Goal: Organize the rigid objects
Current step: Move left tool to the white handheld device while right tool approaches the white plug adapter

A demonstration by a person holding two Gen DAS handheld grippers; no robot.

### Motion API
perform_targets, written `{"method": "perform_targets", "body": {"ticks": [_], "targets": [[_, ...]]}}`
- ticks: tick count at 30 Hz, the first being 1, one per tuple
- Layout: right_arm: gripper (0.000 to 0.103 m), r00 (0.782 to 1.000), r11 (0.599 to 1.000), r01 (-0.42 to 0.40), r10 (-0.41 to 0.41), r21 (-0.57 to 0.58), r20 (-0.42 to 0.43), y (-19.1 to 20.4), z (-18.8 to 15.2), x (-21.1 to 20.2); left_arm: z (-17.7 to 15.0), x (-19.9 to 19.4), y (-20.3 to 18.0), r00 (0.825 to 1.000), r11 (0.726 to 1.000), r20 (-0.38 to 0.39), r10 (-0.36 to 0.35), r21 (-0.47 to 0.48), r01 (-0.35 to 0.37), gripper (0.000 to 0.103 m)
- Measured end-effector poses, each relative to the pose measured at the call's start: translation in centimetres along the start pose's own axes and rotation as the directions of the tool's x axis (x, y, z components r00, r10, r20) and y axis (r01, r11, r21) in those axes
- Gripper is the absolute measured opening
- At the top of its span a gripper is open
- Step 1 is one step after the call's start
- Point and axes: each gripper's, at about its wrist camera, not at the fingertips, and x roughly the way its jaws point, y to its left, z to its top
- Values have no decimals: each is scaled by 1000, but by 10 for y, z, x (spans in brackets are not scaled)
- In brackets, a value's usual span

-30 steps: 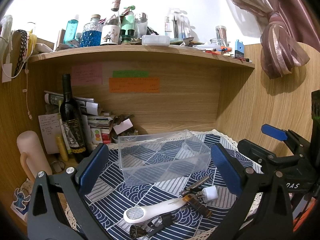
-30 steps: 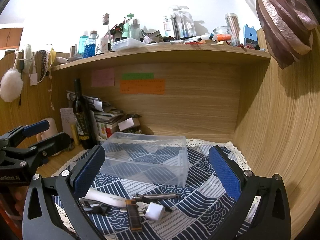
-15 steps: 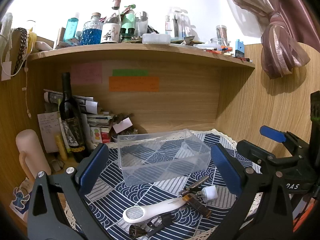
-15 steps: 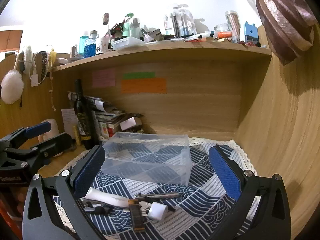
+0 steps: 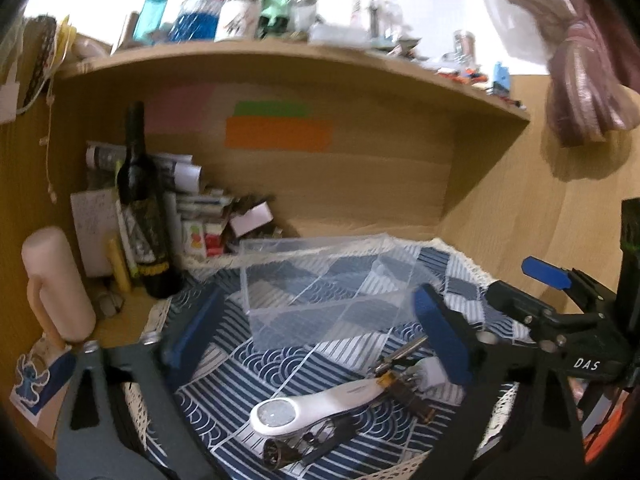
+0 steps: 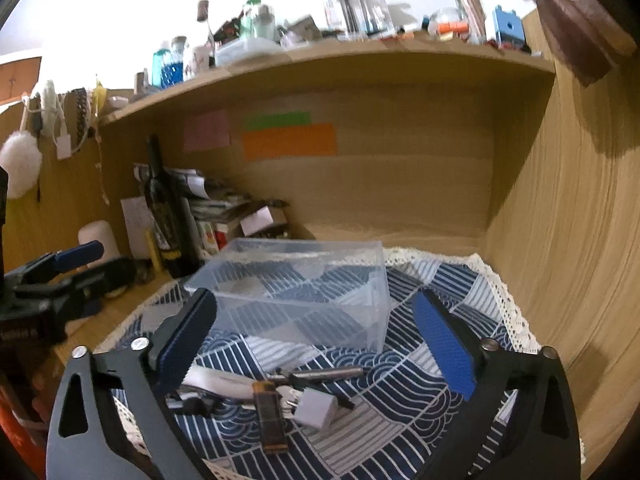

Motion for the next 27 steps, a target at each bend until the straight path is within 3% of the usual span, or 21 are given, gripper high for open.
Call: {"method": "perform_targets", "body": {"ticks": [5, 8, 16, 27], "targets": [[74, 997, 1000, -4, 5, 7, -83, -9, -14, 17, -17, 20, 15, 995, 999, -95, 31, -38, -34, 81], [68, 991, 1000, -4, 6, 12, -137, -14, -25, 28, -33, 30, 21, 987, 997, -152, 53, -47, -61, 80], [67, 966, 999, -14, 21, 29, -256, -21, -55, 45, -70, 54, 31, 955, 993, -295, 45, -90, -75, 80], [67, 933, 998, -36, 51, 49, -356, -26, -76, 59, -101, 73, 29, 916, 994, -401, 0, -98, -42, 80]]}}
